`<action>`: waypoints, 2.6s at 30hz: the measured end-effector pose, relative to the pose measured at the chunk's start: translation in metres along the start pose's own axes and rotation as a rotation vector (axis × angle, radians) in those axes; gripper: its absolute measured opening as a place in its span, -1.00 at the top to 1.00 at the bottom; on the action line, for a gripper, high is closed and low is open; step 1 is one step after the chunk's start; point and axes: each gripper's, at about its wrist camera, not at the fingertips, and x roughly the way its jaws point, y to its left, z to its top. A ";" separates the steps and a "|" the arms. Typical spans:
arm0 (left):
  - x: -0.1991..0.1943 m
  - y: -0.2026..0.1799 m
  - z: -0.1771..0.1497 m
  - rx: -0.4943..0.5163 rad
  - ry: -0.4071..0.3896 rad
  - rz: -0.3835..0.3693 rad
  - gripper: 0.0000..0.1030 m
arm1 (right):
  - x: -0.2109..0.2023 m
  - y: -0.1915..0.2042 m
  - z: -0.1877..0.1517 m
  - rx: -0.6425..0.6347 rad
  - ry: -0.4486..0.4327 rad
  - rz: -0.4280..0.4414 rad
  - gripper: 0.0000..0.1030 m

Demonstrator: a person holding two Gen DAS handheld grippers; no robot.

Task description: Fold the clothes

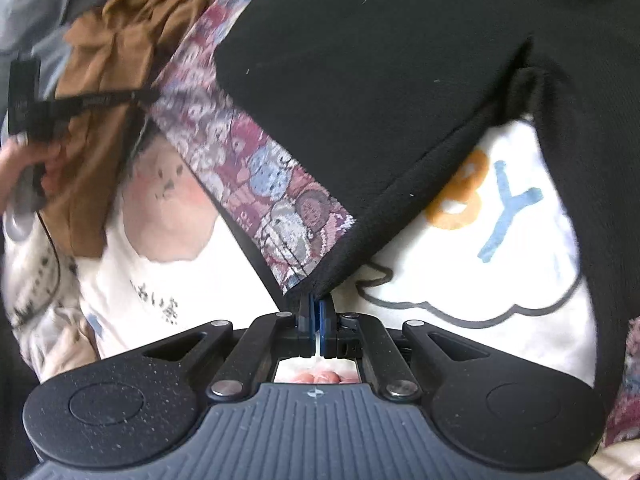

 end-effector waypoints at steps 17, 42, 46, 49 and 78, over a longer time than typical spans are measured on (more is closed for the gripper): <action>-0.007 0.010 0.000 -0.059 -0.020 0.000 0.93 | -0.022 -0.051 0.015 0.288 -0.096 0.071 0.10; 0.005 0.007 0.004 -0.060 -0.033 -0.038 0.24 | -0.015 -0.026 0.018 0.101 -0.022 -0.002 0.93; 0.010 0.005 0.007 -0.053 -0.040 -0.050 0.16 | -0.029 -0.028 0.014 0.099 -0.050 0.000 0.59; 0.018 0.006 0.010 -0.062 -0.038 -0.063 0.16 | -0.041 -0.030 0.012 0.083 -0.079 -0.003 0.59; 0.010 0.016 0.005 -0.106 0.032 -0.121 0.81 | -0.050 -0.033 0.018 0.099 -0.189 -0.063 0.59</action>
